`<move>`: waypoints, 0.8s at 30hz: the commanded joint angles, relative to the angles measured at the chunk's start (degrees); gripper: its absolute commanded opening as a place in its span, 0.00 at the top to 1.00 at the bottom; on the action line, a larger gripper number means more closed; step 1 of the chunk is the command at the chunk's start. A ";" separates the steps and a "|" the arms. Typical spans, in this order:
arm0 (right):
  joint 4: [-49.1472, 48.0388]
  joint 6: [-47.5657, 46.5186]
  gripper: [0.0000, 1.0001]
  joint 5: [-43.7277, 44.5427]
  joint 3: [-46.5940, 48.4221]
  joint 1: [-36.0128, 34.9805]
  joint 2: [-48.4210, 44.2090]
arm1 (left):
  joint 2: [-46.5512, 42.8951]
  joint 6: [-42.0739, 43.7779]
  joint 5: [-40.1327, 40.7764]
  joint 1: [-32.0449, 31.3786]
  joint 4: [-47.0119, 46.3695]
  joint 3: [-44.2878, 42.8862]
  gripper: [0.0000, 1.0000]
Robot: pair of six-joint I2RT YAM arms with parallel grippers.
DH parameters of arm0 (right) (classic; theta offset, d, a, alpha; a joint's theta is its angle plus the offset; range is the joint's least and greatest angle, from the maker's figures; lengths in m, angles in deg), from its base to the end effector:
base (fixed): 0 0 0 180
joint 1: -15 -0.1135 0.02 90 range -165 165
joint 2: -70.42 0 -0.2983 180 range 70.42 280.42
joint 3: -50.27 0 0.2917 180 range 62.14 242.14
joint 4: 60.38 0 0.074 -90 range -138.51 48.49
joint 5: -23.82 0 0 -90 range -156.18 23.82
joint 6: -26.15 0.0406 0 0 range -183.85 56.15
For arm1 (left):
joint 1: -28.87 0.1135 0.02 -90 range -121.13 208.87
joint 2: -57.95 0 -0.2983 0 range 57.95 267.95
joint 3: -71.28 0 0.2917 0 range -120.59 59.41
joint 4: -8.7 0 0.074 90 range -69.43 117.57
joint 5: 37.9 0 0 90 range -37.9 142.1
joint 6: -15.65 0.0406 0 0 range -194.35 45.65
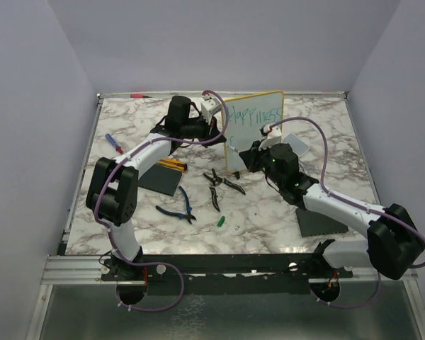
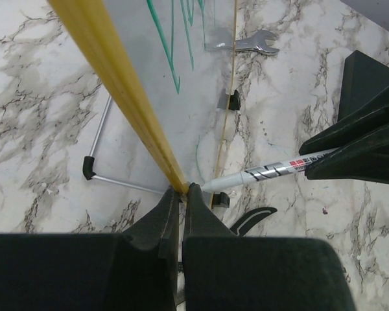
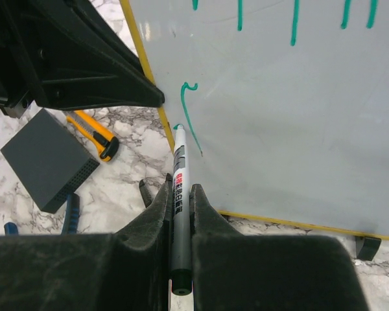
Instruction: Write a sentence on the whiteboard
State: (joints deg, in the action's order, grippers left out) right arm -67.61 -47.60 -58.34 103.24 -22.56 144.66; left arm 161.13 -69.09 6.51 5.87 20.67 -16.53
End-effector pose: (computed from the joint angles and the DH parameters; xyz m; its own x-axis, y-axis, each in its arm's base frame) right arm 0.2583 0.1917 0.2671 -0.3243 0.1003 -0.9406 -0.4252 0.8728 0.2397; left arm 0.4123 -0.2065 0.2796 -0.3424 0.2150 -0.9146 0.8927 0.3781 -0.2453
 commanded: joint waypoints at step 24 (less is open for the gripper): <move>1.31 -2.56 0.99 4.45 -2.58 0.21 -6.66 | -1.22 2.96 0.93 -0.24 3.16 1.28 1.00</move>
State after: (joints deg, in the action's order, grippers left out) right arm -67.47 -49.00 -54.01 101.78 -22.50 137.93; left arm 161.13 -69.09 6.49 5.87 20.72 -16.53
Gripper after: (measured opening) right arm 0.085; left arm 0.017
